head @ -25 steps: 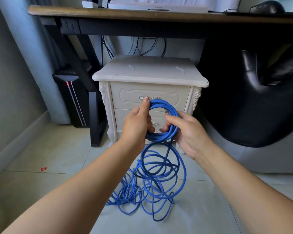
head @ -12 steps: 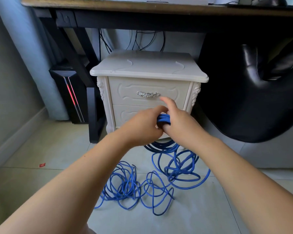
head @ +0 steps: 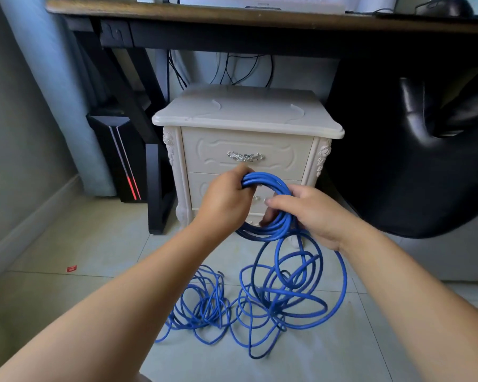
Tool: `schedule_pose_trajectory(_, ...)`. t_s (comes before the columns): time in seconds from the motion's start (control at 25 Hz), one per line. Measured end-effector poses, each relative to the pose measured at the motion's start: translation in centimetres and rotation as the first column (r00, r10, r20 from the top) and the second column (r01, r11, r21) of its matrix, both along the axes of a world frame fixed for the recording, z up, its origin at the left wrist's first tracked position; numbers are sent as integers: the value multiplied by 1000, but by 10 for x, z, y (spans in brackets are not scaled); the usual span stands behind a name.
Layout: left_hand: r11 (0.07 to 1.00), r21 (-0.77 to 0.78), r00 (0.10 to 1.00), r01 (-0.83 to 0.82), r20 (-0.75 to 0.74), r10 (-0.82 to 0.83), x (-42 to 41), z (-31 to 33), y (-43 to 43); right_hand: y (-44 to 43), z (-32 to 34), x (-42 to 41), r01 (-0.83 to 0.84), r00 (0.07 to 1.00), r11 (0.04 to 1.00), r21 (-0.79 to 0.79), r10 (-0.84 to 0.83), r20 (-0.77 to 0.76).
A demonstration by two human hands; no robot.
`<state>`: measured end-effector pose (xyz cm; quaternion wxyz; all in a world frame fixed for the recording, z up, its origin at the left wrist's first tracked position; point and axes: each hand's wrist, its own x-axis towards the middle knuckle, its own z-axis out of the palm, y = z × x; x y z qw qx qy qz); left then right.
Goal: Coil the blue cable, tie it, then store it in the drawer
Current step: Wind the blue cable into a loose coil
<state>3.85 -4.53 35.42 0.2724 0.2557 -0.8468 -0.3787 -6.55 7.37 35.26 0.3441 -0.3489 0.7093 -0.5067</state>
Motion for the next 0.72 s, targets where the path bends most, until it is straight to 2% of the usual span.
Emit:
schedule_pose_trajectory(0.04, 998, 58, 1000, -9, -11, 10, -1, 0, 2, -3, -4, 0, 64, 997, 998, -28, -65, -33)
schedule_pose_trajectory(0.12, 948, 308, 995, 76, -82, -53, 0, 1, 3, -8, -10, -2, 231, 973, 968, -98, -233, -1)
schedule_pose_trajectory(0.2, 803, 527, 959, 277, -104, -262, 4, -2, 4, -9, -10, -7, 369, 928, 917, -153, -354, 116)
schedule_pose_trajectory(0.24, 747, 556, 913, 364, -56, -404, 8, -4, 9, -8, -8, -8, 392, 917, 905, -165, -369, 154)
schedule_pose_trajectory(0.28, 733, 543, 864, 410, 26, -503, 10, -9, 14, -6, -5, -8, 397, 912, 902, -169, -366, 185)
schedule_pose_trajectory(0.32, 765, 501, 845, 406, 114, -523, 10, -14, 17, -5, -2, -8, 404, 905, 897, -180, -364, 220)
schedule_pose_trajectory(0.4, 866, 371, 881, 337, 200, -429, 9, -21, 15, -3, 5, -9, 470, 855, 855, -220, -379, 354)
schedule_pose_trajectory(0.48, 883, 338, 914, 325, 129, -386, 10, -23, 6, 1, 8, -14, 577, 749, 787, -218, -404, 524)
schedule_pose_trajectory(0.56, 863, 389, 933, 323, 21, -359, 12, -21, -4, 5, 9, -18, 654, 645, 739, -161, -433, 630)
schedule_pose_trajectory(0.64, 833, 436, 934, 342, -63, -350, 14, -20, -6, 9, 7, -19, 673, 608, 734, -97, -473, 638)
schedule_pose_trajectory(0.72, 786, 499, 926, 365, -106, -362, 15, -19, -5, 10, 7, -16, 666, 614, 743, -71, -492, 617)
